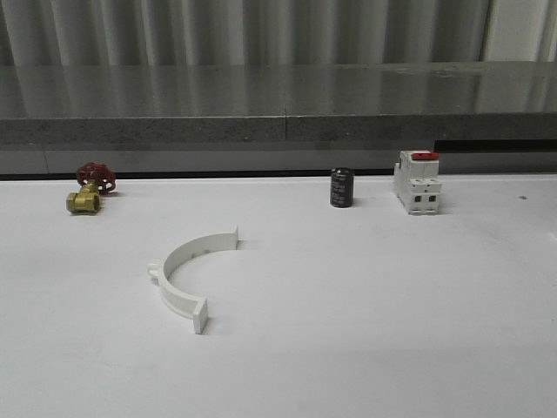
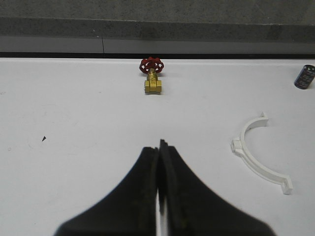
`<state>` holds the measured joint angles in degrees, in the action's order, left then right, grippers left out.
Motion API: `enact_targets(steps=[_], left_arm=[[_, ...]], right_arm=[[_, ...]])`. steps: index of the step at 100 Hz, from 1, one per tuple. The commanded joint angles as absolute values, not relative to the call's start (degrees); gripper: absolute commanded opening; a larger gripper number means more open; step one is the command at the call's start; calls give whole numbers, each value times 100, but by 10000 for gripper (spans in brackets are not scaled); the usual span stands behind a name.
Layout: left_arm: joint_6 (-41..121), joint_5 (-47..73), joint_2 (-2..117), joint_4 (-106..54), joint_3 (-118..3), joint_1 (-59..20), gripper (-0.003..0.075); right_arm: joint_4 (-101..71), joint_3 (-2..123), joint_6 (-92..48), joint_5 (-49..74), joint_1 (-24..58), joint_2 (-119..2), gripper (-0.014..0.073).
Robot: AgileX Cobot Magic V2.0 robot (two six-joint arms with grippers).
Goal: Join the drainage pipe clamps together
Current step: 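Grasp the other white clamp half by its tab with the right gripper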
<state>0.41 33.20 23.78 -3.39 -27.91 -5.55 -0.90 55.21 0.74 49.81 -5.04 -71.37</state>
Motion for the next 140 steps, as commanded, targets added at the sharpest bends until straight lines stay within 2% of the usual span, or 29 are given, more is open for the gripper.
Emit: enact_targets(steps=[1, 29, 57, 140], left_arm=[[49, 2875, 2419, -409, -2931, -541, -21], [49, 2875, 2419, -409, -2931, -541, -21], [49, 2875, 2419, -409, -2931, -541, -21], [49, 2866, 2419, -409, -2931, -541, -21]], right_arm=[[-90, 5915, -195, 4740, -750, -7485, 468], [-281, 6567, -730, 4405, -1290, -8892, 468], [-281, 7039, -829, 4341, -1546, -9793, 468], [-500, 7098, -1036, 4169, -1564, -10698, 468]])
